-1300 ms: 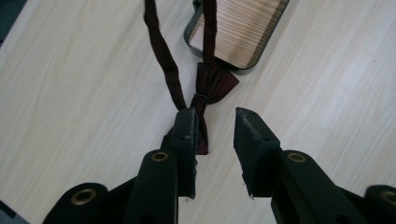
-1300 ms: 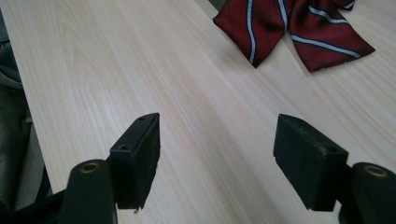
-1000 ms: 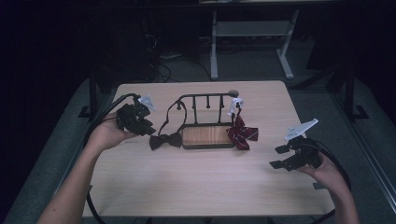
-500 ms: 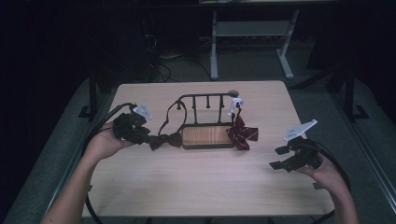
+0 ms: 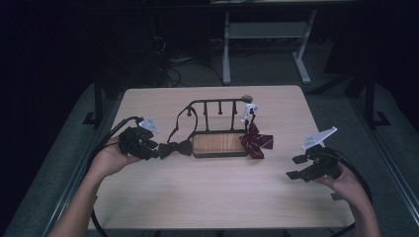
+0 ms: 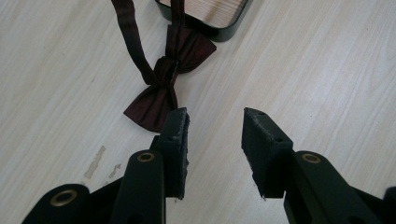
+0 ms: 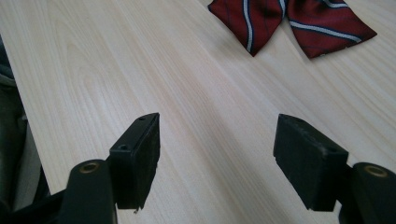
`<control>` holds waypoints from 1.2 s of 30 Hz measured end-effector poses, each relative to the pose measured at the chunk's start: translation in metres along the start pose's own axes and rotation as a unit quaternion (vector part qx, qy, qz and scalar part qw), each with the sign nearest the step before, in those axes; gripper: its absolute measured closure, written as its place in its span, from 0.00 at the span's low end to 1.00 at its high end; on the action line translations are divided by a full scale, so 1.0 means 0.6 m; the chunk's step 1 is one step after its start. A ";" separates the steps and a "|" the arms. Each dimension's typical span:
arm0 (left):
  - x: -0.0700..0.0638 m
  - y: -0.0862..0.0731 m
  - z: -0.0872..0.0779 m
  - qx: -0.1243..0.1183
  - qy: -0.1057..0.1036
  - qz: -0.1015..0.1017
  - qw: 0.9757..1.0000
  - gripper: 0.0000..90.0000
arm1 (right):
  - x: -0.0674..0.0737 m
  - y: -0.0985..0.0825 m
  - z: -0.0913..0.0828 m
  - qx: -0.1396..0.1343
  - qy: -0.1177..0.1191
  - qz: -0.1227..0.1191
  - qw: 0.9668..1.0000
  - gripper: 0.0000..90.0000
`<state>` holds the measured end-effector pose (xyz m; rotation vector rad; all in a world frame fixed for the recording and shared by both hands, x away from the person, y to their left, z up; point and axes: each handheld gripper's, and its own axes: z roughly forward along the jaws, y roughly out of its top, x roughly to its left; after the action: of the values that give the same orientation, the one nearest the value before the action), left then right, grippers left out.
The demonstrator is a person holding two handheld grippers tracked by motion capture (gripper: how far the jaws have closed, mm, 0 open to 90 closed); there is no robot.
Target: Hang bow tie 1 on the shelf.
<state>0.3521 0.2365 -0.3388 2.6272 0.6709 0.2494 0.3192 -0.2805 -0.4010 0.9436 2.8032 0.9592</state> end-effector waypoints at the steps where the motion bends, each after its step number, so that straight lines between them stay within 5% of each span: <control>1: -0.001 -0.003 0.001 -0.002 0.000 -0.001 1.000 0.68 | 0.000 0.000 0.000 0.001 0.001 0.000 1.000 0.35; 36: -0.033 -0.055 0.048 -0.013 -0.003 -0.014 1.000 0.56 | 0.001 -0.010 0.011 0.004 0.001 0.001 1.000 0.33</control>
<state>0.3287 0.2431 -0.3804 2.5912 0.6979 0.2391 0.3166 -0.2804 -0.4096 0.9478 2.8095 0.9506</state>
